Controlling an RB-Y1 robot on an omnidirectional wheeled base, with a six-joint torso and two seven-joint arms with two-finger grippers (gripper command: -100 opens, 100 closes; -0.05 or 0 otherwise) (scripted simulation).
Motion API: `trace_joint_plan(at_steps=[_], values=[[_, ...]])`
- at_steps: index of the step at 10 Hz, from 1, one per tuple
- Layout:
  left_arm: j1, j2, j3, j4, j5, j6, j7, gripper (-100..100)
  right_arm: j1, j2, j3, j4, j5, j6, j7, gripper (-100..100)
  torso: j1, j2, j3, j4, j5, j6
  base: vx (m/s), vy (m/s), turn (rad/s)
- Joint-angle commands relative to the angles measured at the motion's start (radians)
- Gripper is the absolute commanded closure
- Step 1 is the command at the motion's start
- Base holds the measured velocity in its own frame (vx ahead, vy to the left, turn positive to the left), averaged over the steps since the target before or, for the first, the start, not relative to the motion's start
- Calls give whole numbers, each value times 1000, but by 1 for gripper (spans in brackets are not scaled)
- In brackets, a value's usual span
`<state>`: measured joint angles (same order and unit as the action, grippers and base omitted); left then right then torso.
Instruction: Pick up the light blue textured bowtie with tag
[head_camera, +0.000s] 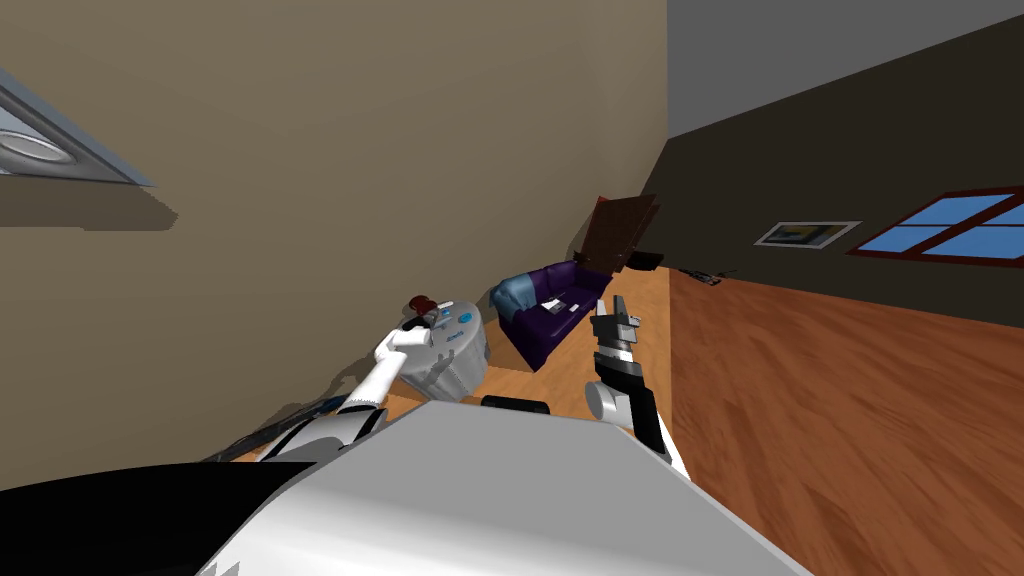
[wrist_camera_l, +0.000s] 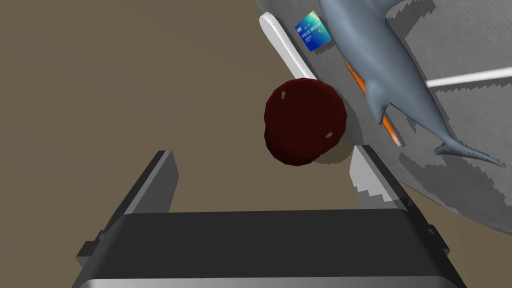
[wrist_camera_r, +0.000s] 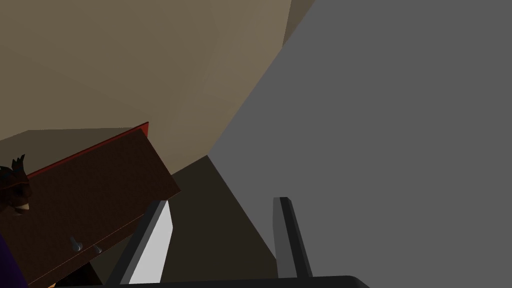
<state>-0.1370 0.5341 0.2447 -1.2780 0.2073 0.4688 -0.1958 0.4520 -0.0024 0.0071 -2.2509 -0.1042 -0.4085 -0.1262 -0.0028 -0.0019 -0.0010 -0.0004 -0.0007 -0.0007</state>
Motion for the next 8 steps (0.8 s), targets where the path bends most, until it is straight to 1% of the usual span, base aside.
trace_joint_plan(at_steps=[1,2,3,4,5,6,7,8], values=[[-22,4,4,41,4,46,2,-100,0,0,0,0,0,0,0,0,0,0,0,0,0,0,34,-51,-15],[-48,16,11,81,19,74,5,-100,0,0,0,0,0,0,0,0,0,0,0,0,0,0,60,-69,-31],[-48,16,11,97,19,97,5,-100,0,0,0,0,0,0,0,0,-1,-1,-1,0,0,0,58,-48,-11],[-72,27,17,142,35,126,8,-100,0,0,0,0,0,0,0,0,0,-1,-1,0,0,0,66,-48,-19],[-72,27,17,152,35,148,8,-100,0,0,0,0,0,0,0,0,0,-2,-1,0,0,0,61,-39,-7],[-95,38,22,184,51,182,12,-100,0,0,0,0,0,0,0,0,1,-2,-1,0,0,0,57,-53,-16],[-95,38,22,203,51,198,12,-100,0,0,0,0,0,0,0,0,0,-1,-1,0,0,0,52,-40,-8],[-116,48,27,236,66,236,17,-100,0,0,0,0,0,0,0,0,1,-1,-1,0,0,0,77,-37,-4]])
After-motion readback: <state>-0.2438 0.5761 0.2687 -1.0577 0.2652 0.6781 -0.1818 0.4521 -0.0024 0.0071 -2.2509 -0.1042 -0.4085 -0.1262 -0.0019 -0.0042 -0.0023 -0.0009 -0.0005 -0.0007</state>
